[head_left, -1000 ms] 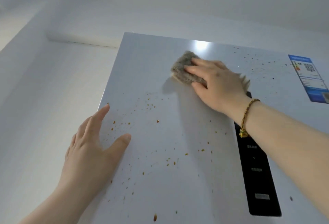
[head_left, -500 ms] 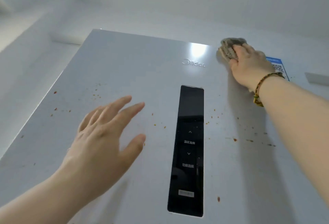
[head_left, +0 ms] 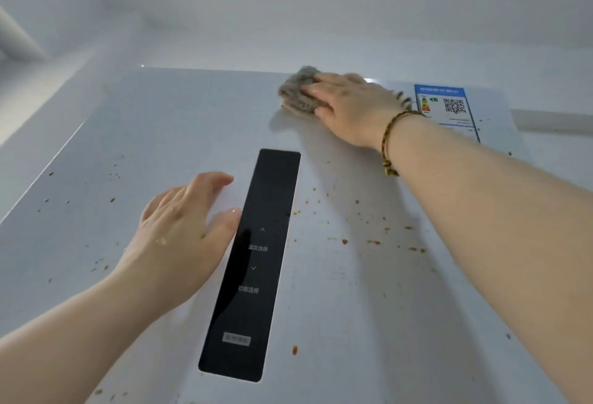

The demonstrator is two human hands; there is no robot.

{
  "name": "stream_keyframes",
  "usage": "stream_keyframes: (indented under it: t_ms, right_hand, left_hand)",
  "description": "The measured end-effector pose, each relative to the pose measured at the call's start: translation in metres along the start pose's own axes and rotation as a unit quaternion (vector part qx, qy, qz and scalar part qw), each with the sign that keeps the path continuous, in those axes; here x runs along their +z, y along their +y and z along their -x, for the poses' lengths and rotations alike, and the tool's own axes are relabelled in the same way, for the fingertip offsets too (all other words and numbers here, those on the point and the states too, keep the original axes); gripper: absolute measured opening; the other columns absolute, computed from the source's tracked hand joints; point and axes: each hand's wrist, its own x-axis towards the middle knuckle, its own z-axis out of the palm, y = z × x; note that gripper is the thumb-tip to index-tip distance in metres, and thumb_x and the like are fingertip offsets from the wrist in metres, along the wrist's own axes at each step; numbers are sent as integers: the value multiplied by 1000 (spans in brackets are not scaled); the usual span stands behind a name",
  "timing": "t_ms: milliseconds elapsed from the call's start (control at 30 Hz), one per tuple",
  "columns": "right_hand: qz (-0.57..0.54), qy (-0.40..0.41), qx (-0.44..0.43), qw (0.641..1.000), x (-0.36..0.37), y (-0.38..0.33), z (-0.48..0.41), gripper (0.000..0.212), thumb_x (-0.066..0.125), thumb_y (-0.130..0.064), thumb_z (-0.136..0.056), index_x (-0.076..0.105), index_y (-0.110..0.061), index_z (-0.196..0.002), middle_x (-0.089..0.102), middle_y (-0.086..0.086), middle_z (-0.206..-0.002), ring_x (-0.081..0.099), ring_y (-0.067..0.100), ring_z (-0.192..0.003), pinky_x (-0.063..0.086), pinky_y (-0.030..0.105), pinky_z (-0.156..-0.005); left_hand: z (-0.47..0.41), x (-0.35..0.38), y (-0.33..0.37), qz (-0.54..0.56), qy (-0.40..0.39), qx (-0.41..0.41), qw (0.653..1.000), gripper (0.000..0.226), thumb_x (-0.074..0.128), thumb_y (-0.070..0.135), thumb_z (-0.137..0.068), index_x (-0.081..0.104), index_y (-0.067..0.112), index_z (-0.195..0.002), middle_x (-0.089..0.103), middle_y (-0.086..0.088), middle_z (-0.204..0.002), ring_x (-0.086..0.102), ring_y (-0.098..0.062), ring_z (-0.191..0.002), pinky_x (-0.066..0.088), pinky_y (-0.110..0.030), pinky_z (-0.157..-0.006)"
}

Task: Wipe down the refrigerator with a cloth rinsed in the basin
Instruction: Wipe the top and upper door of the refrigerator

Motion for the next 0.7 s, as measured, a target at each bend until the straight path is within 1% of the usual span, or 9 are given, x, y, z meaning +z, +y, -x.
stream_keyframes:
  t_ms: [100, 200, 267, 333, 400, 467, 533, 600, 700]
  right_hand:
    - [-10, 21, 174, 984, -6, 46, 2, 42, 25, -27, -100, 27, -25, -142, 21, 0, -152, 24, 30, -134, 26, 45, -106]
    - [-17, 52, 276, 959, -4, 57, 6, 40, 25, -22, -99, 32, -20, -138, 29, 8, -147, 28, 34, -130, 28, 45, -103]
    - [-14, 83, 227, 970, -1, 41, 8, 39, 27, -20, -98, 36, -19, -136, 31, 5, -146, 30, 32, -128, 31, 43, -101]
    - [-22, 81, 115, 990, 7, 13, 18, 40, 30, -23, -98, 36, -24, -137, 28, -1, -150, 28, 28, -132, 29, 43, -106]
    - [-16, 48, -9, 999, 15, -12, 34, 43, 31, -28, -98, 30, -31, -141, 20, -8, -153, 20, 20, -138, 21, 40, -112]
    - [12, 24, -75, 997, 15, -16, 46, 45, 30, -30, -98, 26, -34, -142, 17, -11, -154, 16, 15, -140, 18, 37, -113]
    - [15, 12, -42, 999, 9, -2, 47, 45, 31, -29, -98, 26, -32, -143, 16, -10, -154, 17, 15, -140, 19, 35, -112]
    - [-11, 29, 53, 998, 5, 14, 43, 45, 32, -27, -98, 28, -29, -143, 18, -9, -154, 19, 17, -139, 21, 35, -111]
    - [-15, 85, 137, 987, 13, 6, 56, 44, 32, -27, -98, 32, -27, -141, 25, -4, -152, 24, 21, -136, 25, 38, -108]
  left_hand:
    - [0, -4, -5, -17, -1, 18, 1000, 42, 41, 33, -87, 39, 29, -130, 48, 10, -126, 29, -19, -131, 23, -35, -105]
    - [2, -5, -8, -14, 2, 54, 998, 41, 38, 30, -91, 34, 31, -132, 40, 17, -112, 16, 0, -123, 4, -19, -107]
    - [1, -6, -10, -18, -2, 65, 998, 40, 37, 30, -93, 33, 31, -132, 34, 19, -107, 12, 5, -114, -1, -14, -103]
    - [1, -6, -10, -14, -9, 65, 998, 40, 37, 30, -93, 32, 31, -132, 33, 21, -112, 13, 5, -118, -4, -13, -104]
    - [2, -4, -14, -3, -20, 61, 998, 40, 35, 33, -93, 30, 33, -133, 35, 23, -125, 15, 5, -127, -8, -11, -104]
    - [4, -2, -18, -12, -28, 75, 997, 42, 33, 38, -92, 29, 34, -133, 29, 22, -140, 14, 5, -134, -12, -10, -102]
    - [5, 1, -19, -23, -30, 79, 996, 43, 36, 35, -92, 28, 34, -134, 25, 21, -146, 13, 5, -136, -14, -12, -103]
    - [5, 3, -19, -24, -30, 81, 996, 46, 37, 40, -89, 29, 33, -134, 24, 22, -145, 14, 5, -136, -15, -14, -103]
    - [6, 0, -19, -39, -34, 104, 993, 73, 14, 66, -70, 30, 34, -134, 23, 28, -135, 11, 16, -124, -18, -12, -101]
